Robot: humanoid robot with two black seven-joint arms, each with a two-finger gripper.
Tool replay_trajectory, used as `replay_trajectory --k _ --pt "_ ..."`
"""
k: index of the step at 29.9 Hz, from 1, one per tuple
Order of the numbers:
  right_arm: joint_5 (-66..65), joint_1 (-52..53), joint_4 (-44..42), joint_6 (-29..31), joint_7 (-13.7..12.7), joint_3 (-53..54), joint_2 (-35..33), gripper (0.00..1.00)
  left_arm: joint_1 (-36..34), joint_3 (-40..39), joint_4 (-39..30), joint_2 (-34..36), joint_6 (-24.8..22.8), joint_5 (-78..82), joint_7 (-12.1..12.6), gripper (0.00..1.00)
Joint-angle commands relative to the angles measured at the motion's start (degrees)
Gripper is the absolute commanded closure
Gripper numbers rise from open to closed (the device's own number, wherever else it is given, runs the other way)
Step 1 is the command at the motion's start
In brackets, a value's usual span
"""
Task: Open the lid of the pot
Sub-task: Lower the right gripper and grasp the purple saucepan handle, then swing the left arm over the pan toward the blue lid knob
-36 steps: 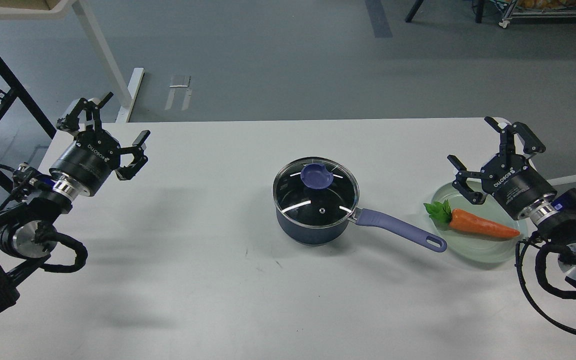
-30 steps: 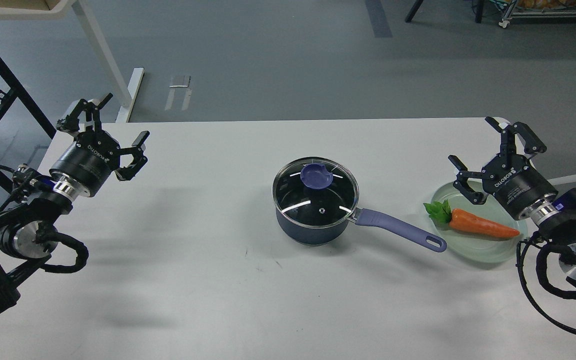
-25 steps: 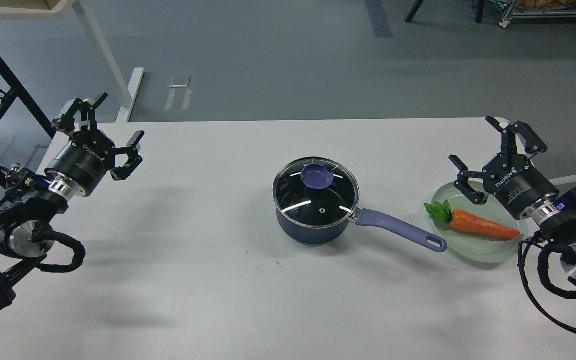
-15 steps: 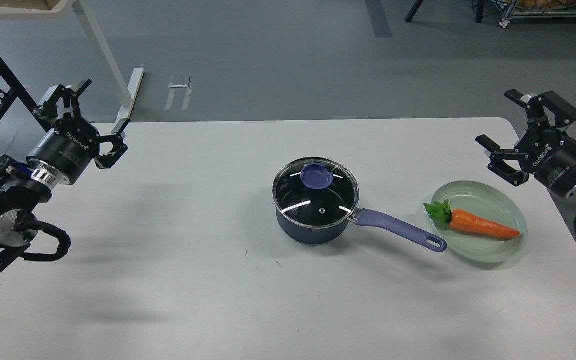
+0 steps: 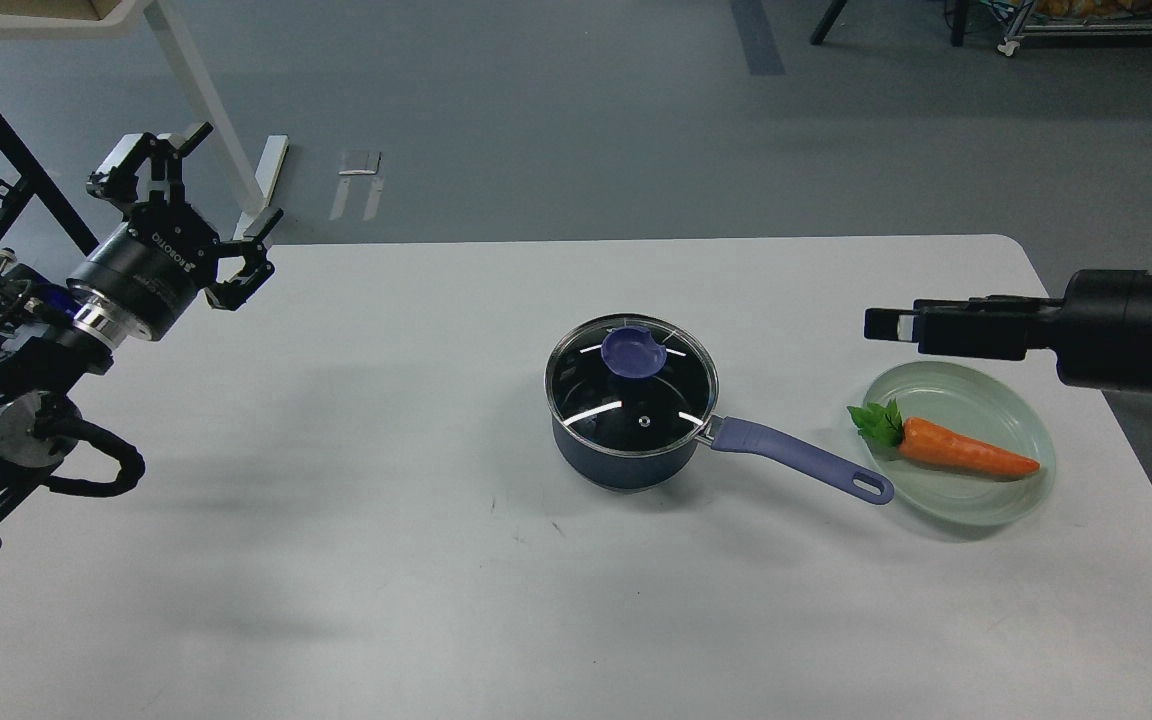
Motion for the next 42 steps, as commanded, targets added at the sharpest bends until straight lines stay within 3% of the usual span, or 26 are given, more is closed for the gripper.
replay_trajectory --k 1,9,24,39,42 --pt "-12.7 4.3 0.9 -0.4 0.0 -6.6 1.8 0.01 -0.1 0.0 -0.2 0.1 -0.1 0.1 0.0 0.01" --pt "-20.8 14.7 -2.2 -5.7 0.0 -23.6 9.0 0.01 -0.1 0.0 -1.3 0.0 0.2 0.1 0.0 0.01" --pt "-21.3 15.3 -8.8 -8.5 0.0 -30.9 18.7 0.08 -0.8 -0.1 -3.5 -0.2 0.4 1.9 0.0 0.01" --pt "-21.8 15.4 -11.6 -9.9 0.0 -32.7 21.5 0.54 -1.8 0.0 -4.6 -0.4 0.9 7.8 0.0 0.01" --pt "-21.8 15.4 -11.7 -9.9 0.0 -32.7 21.5 0.56 -1.9 0.0 -4.6 -0.5 1.7 10.4 0.0 0.01"
